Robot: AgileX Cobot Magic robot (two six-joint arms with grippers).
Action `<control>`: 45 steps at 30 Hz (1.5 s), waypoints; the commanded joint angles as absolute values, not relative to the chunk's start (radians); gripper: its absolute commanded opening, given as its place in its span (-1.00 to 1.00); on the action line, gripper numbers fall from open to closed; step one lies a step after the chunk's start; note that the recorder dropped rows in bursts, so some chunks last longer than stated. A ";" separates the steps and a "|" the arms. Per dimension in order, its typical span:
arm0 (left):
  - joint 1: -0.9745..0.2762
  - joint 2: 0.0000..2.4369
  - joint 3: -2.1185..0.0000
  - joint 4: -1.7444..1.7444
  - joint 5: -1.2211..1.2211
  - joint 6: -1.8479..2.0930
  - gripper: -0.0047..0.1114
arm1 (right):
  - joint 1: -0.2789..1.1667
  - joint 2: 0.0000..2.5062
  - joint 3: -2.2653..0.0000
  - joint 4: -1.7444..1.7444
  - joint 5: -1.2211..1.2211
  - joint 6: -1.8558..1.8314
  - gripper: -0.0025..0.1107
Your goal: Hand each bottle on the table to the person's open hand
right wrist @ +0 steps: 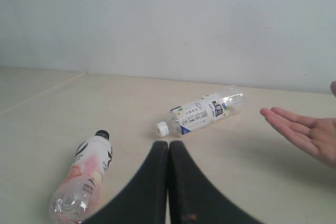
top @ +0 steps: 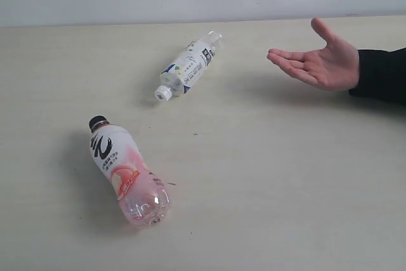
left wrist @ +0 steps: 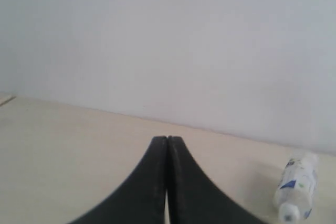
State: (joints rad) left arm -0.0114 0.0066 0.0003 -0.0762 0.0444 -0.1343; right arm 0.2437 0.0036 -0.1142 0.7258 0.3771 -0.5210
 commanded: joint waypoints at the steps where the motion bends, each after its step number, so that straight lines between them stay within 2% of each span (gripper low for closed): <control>1: -0.011 0.000 0.000 -0.111 -0.019 -0.218 -0.92 | 0.245 0.000 -0.120 0.730 0.363 -0.521 -0.96; 17: -0.011 0.000 0.000 -0.127 -0.088 -0.372 -0.92 | 0.245 0.000 -0.120 0.728 0.363 -0.521 -0.96; 23: -0.011 0.000 0.000 -0.127 -0.361 -0.526 -0.92 | 0.245 0.000 -0.120 0.728 0.363 -0.521 -0.96; 27: -0.011 0.119 -0.112 -0.074 -0.370 -0.531 -0.92 | 0.245 0.000 -0.120 0.728 0.363 -0.521 -0.96; 31: -0.011 0.316 -0.328 0.182 -0.236 -0.543 -0.92 | 0.245 0.000 -0.120 0.728 0.363 -0.521 -0.96; 37: -0.011 0.586 -0.660 0.465 0.142 -0.549 -0.92 | 0.245 0.000 -0.120 0.728 0.363 -0.521 -0.96; 45: -0.011 0.835 -0.930 0.320 0.592 -0.078 -0.92 | 0.245 0.000 -0.120 0.728 0.363 -0.521 -0.96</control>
State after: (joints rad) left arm -0.0114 0.7659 -0.8621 0.4049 0.4511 -0.2167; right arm 0.2437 0.0036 -0.1142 0.7258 0.3731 -0.5210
